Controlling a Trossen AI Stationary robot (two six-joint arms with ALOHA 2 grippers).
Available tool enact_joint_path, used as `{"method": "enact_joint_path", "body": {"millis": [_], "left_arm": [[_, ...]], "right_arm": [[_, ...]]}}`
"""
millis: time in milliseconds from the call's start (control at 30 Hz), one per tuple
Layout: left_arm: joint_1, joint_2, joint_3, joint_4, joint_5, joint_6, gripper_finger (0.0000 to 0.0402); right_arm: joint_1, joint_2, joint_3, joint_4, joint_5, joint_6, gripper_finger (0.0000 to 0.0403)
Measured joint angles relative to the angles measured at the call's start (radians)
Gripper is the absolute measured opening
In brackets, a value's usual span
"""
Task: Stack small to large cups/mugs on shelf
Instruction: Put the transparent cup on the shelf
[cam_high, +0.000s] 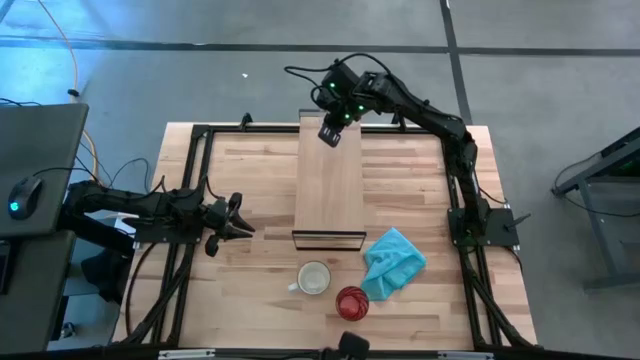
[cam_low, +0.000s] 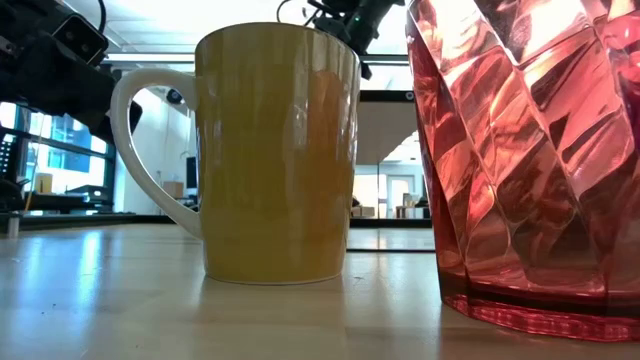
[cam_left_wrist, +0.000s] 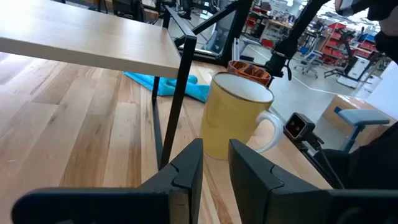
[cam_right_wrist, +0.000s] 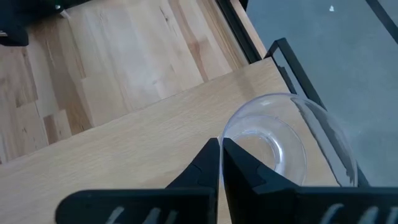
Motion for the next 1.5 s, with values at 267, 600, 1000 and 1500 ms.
{"method": "enact_joint_path", "body": {"millis": [267, 600, 1000, 1500], "left_arm": [[0.000, 0.000, 0.000, 0.000, 0.000, 0.000, 0.0067], [0.000, 0.000, 0.000, 0.000, 0.000, 0.000, 0.0067], [0.000, 0.000, 0.000, 0.000, 0.000, -0.001, 0.0067], [0.000, 0.000, 0.000, -0.002, 0.001, -0.010, 0.0067]], "right_arm": [[-0.008, 0.000, 0.000, 0.000, 0.000, 0.015, 0.0000], [-0.012, 0.002, -0.057, 0.009, -0.002, 0.023, 0.0000], [-0.018, 0.002, -0.079, 0.056, -0.016, 0.022, 0.0000], [-0.018, 0.039, -0.075, 0.064, -0.031, 0.022, 0.0000]]}}
